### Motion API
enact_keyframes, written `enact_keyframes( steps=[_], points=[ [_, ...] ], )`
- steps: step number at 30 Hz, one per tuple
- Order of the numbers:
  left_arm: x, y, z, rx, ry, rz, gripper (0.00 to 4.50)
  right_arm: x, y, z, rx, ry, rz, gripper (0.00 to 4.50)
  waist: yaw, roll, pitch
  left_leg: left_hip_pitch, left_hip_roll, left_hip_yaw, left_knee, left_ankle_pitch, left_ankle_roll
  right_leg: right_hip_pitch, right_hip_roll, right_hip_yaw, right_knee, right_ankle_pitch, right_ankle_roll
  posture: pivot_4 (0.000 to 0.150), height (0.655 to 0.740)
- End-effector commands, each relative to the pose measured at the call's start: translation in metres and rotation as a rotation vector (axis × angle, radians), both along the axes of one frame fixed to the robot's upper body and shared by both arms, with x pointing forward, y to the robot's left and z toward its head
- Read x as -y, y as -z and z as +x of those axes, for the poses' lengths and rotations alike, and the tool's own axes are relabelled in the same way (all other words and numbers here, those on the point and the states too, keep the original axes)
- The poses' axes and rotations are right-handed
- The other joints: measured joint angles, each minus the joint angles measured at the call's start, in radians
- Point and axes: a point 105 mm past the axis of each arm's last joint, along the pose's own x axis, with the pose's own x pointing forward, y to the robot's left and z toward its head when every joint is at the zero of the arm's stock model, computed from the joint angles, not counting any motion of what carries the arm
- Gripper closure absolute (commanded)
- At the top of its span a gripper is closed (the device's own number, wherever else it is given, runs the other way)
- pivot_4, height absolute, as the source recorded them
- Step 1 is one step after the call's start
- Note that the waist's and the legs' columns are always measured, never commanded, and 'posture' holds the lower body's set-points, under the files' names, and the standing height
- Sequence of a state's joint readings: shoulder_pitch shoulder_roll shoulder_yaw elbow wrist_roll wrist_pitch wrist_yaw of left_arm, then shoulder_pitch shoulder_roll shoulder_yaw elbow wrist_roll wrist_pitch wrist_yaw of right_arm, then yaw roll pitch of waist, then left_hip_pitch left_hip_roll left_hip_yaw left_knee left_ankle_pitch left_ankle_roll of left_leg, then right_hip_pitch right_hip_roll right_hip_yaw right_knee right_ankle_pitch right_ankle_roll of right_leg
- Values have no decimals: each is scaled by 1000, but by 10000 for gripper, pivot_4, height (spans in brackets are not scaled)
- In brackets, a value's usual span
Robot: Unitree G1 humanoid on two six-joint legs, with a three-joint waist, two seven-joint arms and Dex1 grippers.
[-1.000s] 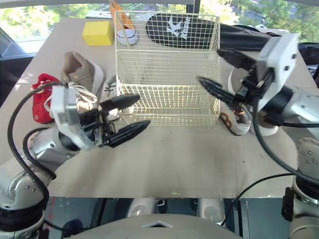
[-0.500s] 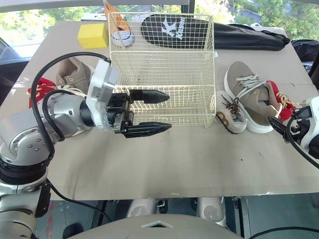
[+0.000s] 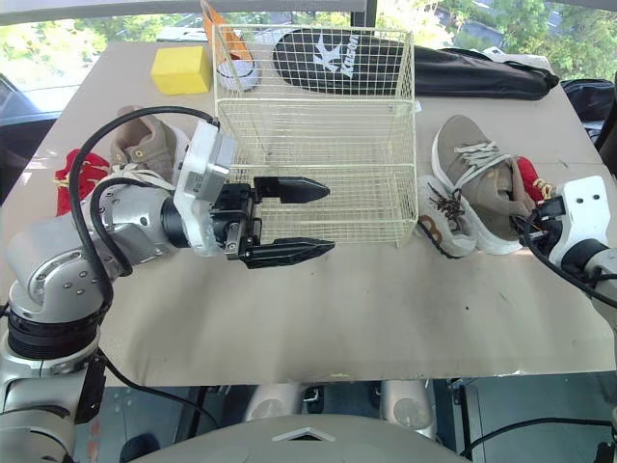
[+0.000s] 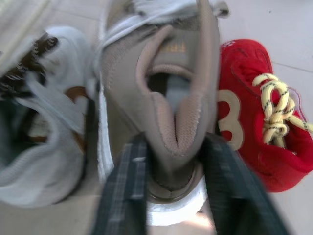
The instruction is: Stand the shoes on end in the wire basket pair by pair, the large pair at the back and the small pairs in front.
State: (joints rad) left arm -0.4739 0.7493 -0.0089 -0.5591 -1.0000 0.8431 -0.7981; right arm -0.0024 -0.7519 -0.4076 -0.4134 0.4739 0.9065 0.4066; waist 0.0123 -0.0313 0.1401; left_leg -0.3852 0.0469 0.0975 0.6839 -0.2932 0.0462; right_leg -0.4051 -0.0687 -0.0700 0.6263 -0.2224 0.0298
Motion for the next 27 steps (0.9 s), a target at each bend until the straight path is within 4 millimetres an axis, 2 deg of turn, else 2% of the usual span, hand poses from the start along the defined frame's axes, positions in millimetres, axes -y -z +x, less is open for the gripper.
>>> enact_keyframes(
  steps=[1,5,7,9,11,13,15,17,19,22,24,27],
  points=[
    [1,-7,-3,48,-3,-20,0,0,7,-1,-3,-1,-18,44658,0,-1,0,0,0,0,0,0,0,0,0,1,0,0,0,1500,7400],
    [-1,-5,0,51,-22,-29,0,-3,-22,2,166,-27,-10,44658,-3,0,1,0,0,1,0,0,0,0,0,2,0,0,0,1500,7400],
    [-1,-8,4,48,-42,-68,0,-4,-55,3,323,-23,23,44658,-1,2,2,0,0,1,-1,0,0,-1,1,2,0,0,0,1500,7400],
    [-1,-11,8,46,-64,-104,0,-5,-73,2,410,-26,7,44658,1,8,5,-1,0,1,-1,0,0,-1,1,3,0,2,0,1500,7400],
    [-1,-19,14,45,-89,-155,0,-2,-98,2,511,0,-4,44658,2,8,6,-1,-1,1,-1,0,0,-1,0,2,0,4,1,1500,7400],
    [-2,-25,20,37,-114,-196,0,1,-114,2,576,16,-29,44658,3,8,6,-1,-1,1,-1,0,0,-1,0,2,0,5,1,1500,7400],
    [-5,-36,28,34,-148,-261,0,4,-145,0,684,11,-81,44658,3,9,7,-3,-2,0,-1,0,0,-2,0,1,0,5,1,1500,7400],
    [-7,-45,33,32,-172,-305,0,1,-167,-4,744,-32,-103,44658,2,9,7,-4,-3,1,-1,0,1,-3,0,2,-1,5,1,1500,7400],
    [-14,-54,44,10,-227,-340,0,-2,-197,-12,811,-114,-149,44658,2,9,7,-4,-4,1,-1,0,1,-3,0,2,-1,4,2,1500,7400],
    [-24,-66,56,-12,-286,-390,0,-5,-237,-23,887,-216,-127,44658,1,10,9,-4,-5,1,-1,0,1,-3,0,2,-1,4,2,1500,7400],
    [-31,-73,63,-23,-317,-418,0,-16,-252,-28,889,-319,-104,44658,1,10,8,-4,-5,0,-1,0,1,-3,0,2,-1,4,2,1500,7400],
    [-44,-86,72,-40,-355,-469,0,-35,-259,-34,848,-467,-90,44658,1,8,8,-4,-5,0,-1,0,1,-3,0,2,-1,4,2,1500,7400]
  ],
)
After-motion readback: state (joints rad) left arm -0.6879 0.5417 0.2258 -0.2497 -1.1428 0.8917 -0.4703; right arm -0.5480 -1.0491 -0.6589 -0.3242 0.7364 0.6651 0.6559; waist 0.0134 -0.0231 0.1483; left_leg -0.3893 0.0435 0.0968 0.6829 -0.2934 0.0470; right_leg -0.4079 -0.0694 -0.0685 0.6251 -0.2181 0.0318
